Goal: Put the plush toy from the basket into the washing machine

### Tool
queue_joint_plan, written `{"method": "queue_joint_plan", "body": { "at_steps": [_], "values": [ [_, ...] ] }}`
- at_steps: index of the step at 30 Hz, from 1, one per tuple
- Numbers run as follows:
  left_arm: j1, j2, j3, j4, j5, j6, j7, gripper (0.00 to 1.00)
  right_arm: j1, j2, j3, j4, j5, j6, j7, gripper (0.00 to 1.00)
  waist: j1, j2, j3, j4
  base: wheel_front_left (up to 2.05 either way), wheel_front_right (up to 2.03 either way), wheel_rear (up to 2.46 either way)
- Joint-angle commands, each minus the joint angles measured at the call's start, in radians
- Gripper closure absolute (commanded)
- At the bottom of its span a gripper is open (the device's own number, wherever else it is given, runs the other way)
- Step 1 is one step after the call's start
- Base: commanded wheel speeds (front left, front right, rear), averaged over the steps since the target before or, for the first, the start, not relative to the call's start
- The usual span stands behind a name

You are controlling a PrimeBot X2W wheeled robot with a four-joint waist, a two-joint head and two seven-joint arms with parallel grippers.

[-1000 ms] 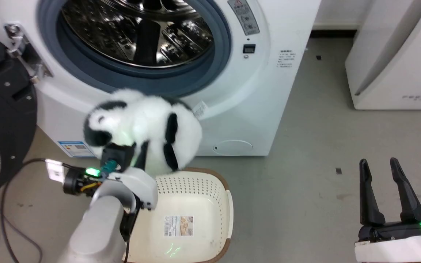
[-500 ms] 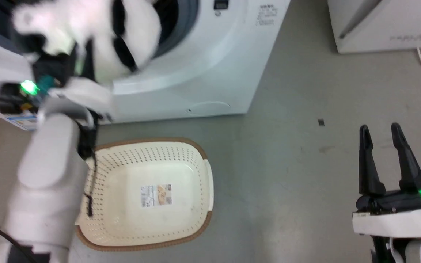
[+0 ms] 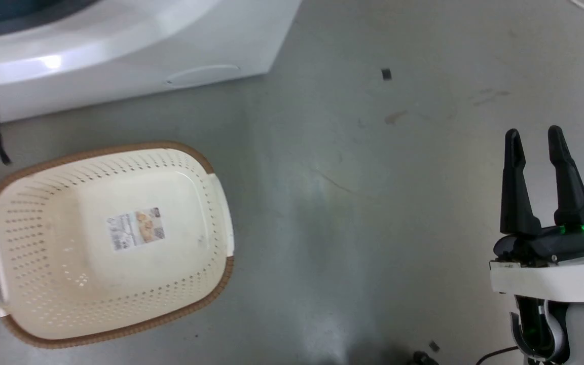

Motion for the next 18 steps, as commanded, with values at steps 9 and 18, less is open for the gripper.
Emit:
{"method": "queue_joint_plan", "body": {
  "at_steps": [9,18],
  "values": [
    [-0.193,0.076,0.006,0.081,0.030,0.010,-0.013,0.39,-0.044,0.000,0.018,-0.008,0.034,-0.001,-0.004,0.00,-0.0001,0.0000,0.122,-0.082,0.00,0.00,0.00],
    [-0.155,0.071,0.007,0.101,0.031,0.020,-0.013,0.00,-0.045,0.000,0.009,0.009,0.032,-0.001,-0.004,0.00,-0.0001,0.0000,0.090,-0.064,0.00,0.00,0.00]
  ]
}}
